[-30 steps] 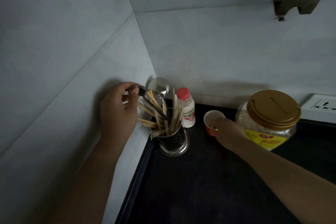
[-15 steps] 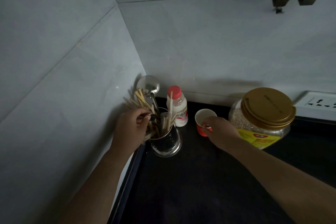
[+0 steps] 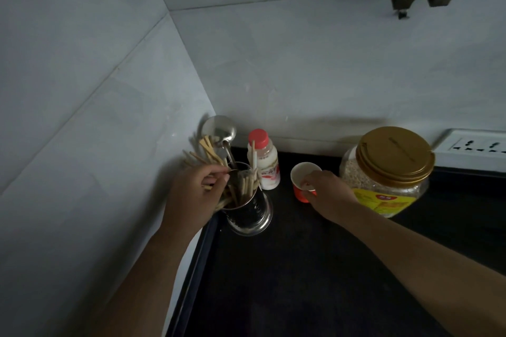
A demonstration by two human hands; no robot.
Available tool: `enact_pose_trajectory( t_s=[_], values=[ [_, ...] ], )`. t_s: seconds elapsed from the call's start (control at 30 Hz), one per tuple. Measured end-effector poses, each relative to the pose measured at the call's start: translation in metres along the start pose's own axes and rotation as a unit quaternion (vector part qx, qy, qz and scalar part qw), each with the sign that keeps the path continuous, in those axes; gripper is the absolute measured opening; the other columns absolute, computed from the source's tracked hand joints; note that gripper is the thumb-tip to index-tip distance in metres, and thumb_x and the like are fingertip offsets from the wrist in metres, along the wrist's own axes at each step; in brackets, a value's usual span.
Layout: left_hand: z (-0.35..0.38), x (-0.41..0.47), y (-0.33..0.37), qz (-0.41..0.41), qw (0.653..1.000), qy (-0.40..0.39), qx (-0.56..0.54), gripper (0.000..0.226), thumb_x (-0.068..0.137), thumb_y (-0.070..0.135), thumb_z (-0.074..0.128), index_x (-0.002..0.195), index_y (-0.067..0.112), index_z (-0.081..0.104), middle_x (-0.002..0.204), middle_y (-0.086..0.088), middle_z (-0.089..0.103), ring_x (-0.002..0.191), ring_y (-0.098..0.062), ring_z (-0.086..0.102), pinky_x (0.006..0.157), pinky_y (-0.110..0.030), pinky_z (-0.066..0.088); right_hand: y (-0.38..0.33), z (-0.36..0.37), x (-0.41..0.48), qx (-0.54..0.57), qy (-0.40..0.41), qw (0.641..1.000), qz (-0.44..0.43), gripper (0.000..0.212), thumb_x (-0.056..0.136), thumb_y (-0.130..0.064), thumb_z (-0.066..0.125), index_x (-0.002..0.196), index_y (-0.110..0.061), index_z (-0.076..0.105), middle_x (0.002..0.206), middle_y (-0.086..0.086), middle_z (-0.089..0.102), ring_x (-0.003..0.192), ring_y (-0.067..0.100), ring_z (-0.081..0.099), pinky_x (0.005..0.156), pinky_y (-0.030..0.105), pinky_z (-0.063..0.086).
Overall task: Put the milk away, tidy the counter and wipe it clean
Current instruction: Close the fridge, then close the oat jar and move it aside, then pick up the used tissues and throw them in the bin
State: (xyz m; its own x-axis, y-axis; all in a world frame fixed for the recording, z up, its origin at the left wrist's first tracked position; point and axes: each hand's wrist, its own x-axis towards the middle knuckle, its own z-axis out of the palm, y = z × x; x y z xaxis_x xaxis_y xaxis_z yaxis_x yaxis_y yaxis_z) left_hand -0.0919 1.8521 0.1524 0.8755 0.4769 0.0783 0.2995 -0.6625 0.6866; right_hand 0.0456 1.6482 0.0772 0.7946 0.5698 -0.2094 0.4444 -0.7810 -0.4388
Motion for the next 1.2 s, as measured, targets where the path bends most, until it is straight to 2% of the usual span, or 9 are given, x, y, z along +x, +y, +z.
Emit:
enact_pose_trajectory(
  t_s=[0.17, 0.37, 0.47, 0.57, 0.63, 0.73, 0.9, 1.1, 1.2],
  values=[
    [-0.006, -0.016, 0.006, 0.022, 0.999, 0.025, 0.022, 0.024, 0.085, 0.023, 0.062, 0.109, 0.028, 0.063, 0.102, 0.01, 0.064, 0.097, -0.004, 0.058, 0.076, -0.02, 0.047, 0.003, -0.005, -0.019, 0.011, 0.03, 0.999, -0.025, 0.039, 0.09, -0.036, 0.05, 0.126, -0.02, 0.051, 0.129, 0.006, 0.055, 0.114, 0.024, 0.053, 0.09, 0.036, 0.047],
    [-0.001, -0.07, 0.039, 0.034, 0.997, 0.068, 0.011, 0.03, 0.082, 0.027, 0.064, 0.113, 0.025, 0.063, 0.11, 0.015, 0.058, 0.097, 0.012, 0.049, 0.079, 0.003, 0.031, 0.013, -0.022, -0.097, 0.077, 0.044, 0.995, -0.041, 0.034, 0.092, -0.04, 0.045, 0.115, -0.018, 0.058, 0.111, 0.003, 0.061, 0.103, 0.02, 0.057, 0.084, 0.032, 0.047],
    [0.014, -0.11, 0.054, -0.009, 0.997, 0.057, -0.047, 0.03, 0.084, 0.031, 0.063, 0.114, 0.032, 0.06, 0.114, 0.018, 0.057, 0.104, 0.011, 0.049, 0.085, -0.007, 0.034, 0.024, -0.024, -0.153, 0.135, 0.043, 0.99, -0.018, 0.034, 0.093, -0.041, 0.044, 0.118, -0.021, 0.057, 0.117, -0.004, 0.059, 0.107, 0.011, 0.055, 0.087, 0.023, 0.041],
    [0.041, -0.156, 0.07, -0.058, 0.991, -0.003, -0.117, 0.026, 0.085, 0.03, 0.063, 0.109, 0.038, 0.061, 0.115, 0.017, 0.061, 0.109, 0.004, 0.053, 0.093, -0.023, 0.042, 0.041, -0.019, -0.21, 0.191, 0.029, 0.981, 0.011, 0.032, 0.093, -0.041, 0.044, 0.119, -0.026, 0.055, 0.115, -0.01, 0.058, 0.102, 0.002, 0.052, 0.079, 0.013, 0.037],
    [0.063, -0.189, 0.082, -0.084, 0.981, -0.058, -0.162, 0.023, 0.084, 0.027, 0.064, 0.103, 0.041, 0.063, 0.111, 0.017, 0.064, 0.107, 0.003, 0.057, 0.095, -0.028, 0.044, 0.055, -0.015, -0.248, 0.229, 0.021, 0.973, 0.034, 0.033, 0.092, -0.042, 0.043, 0.12, -0.028, 0.054, 0.114, -0.014, 0.057, 0.104, 0.0, 0.051, 0.08, 0.011, 0.036],
    [0.097, -0.238, 0.1, -0.11, 0.966, -0.139, -0.187, 0.022, 0.083, 0.026, 0.066, 0.099, 0.041, 0.064, 0.106, 0.016, 0.067, 0.103, 0.003, 0.06, 0.091, -0.024, 0.045, 0.079, -0.007, -0.306, 0.263, 0.034, 0.961, 0.075, 0.033, 0.091, -0.044, 0.042, 0.119, -0.031, 0.054, 0.111, -0.018, 0.056, 0.104, -0.002, 0.052, 0.085, 0.017, 0.041],
    [0.139, -0.297, 0.129, -0.131, 0.942, -0.24, -0.194, 0.022, 0.084, 0.026, 0.064, 0.104, 0.035, 0.065, 0.107, 0.016, 0.067, 0.102, 0.004, 0.06, 0.088, -0.021, 0.045, 0.115, 0.005, -0.382, 0.303, 0.046, 0.945, 0.118, 0.03, 0.089, -0.046, 0.041, 0.114, -0.036, 0.055, 0.107, -0.022, 0.057, 0.096, -0.011, 0.054, 0.076, 0.013, 0.044],
    [0.168, -0.315, 0.159, -0.077, 0.917, -0.354, -0.165, 0.024, 0.084, 0.029, 0.063, 0.107, 0.037, 0.063, 0.109, 0.018, 0.066, 0.104, 0.005, 0.059, 0.09, -0.023, 0.047, 0.14, 0.011, -0.439, 0.345, 0.092, 0.918, 0.171, 0.036, 0.086, -0.053, 0.037, 0.11, -0.035, 0.058, 0.109, -0.021, 0.057, 0.101, -0.006, 0.054, 0.083, 0.019, 0.048],
    [0.174, -0.312, 0.166, -0.031, 0.896, -0.417, -0.151, 0.025, 0.083, 0.031, 0.062, 0.107, 0.038, 0.062, 0.11, 0.018, 0.065, 0.105, 0.005, 0.058, 0.094, -0.027, 0.048, 0.133, 0.019, -0.467, 0.347, 0.139, 0.903, 0.213, 0.036, 0.085, -0.055, 0.035, 0.108, -0.039, 0.056, 0.109, -0.024, 0.055, 0.1, -0.008, 0.053, 0.082, 0.016, 0.048]
  ],
)
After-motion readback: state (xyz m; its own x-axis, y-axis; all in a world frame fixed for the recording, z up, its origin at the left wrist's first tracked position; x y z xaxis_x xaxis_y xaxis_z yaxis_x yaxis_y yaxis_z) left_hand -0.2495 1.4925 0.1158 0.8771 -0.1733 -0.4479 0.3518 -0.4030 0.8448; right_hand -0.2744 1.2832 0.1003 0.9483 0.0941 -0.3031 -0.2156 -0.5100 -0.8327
